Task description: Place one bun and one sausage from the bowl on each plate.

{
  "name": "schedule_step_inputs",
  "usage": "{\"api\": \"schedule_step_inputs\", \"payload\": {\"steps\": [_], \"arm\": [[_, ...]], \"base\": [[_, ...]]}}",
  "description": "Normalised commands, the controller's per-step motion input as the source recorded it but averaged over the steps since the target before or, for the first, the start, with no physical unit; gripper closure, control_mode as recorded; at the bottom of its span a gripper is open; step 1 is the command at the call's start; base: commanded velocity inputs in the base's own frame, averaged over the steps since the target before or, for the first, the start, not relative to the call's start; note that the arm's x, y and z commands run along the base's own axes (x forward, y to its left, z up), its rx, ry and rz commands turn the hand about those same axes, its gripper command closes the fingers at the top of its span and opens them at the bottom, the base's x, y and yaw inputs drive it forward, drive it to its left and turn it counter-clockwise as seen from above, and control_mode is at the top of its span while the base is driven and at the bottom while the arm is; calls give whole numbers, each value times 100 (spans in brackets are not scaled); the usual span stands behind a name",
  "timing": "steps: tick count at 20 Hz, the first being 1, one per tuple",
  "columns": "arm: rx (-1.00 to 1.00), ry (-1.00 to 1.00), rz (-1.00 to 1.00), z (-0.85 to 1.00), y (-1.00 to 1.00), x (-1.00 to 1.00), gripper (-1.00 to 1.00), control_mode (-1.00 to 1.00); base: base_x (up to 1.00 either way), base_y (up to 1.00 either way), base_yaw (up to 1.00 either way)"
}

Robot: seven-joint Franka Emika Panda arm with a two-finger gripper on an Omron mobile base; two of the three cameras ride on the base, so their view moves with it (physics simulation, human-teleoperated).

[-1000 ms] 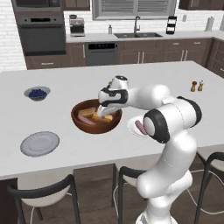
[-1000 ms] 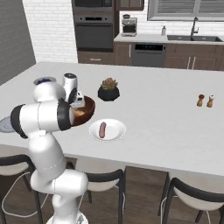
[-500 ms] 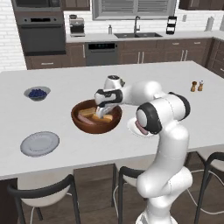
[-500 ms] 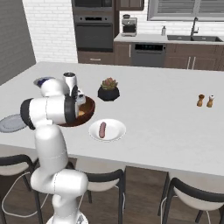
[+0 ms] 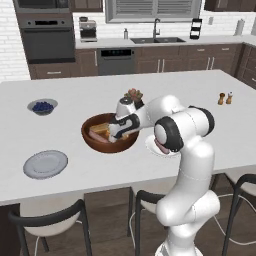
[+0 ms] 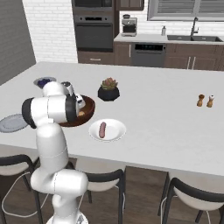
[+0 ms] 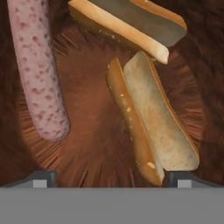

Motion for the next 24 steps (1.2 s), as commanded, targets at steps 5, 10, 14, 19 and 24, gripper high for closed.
{"api": "schedule_step_inputs", "payload": {"steps": [5, 10, 14, 19, 24], "arm": [[0, -3, 0, -6, 0, 39, -100, -100], [0, 1, 0, 0, 0, 39, -100, -100], [-1, 1, 0, -23, 9, 10, -100, -100], [0, 1, 0, -26, 0, 2, -100, -100], [0, 0, 0, -27, 0, 7, -100, -100]], "base": [[0, 0, 0], [0, 0, 0], [0, 0, 0], [0, 0, 0], [0, 0, 0]]}}
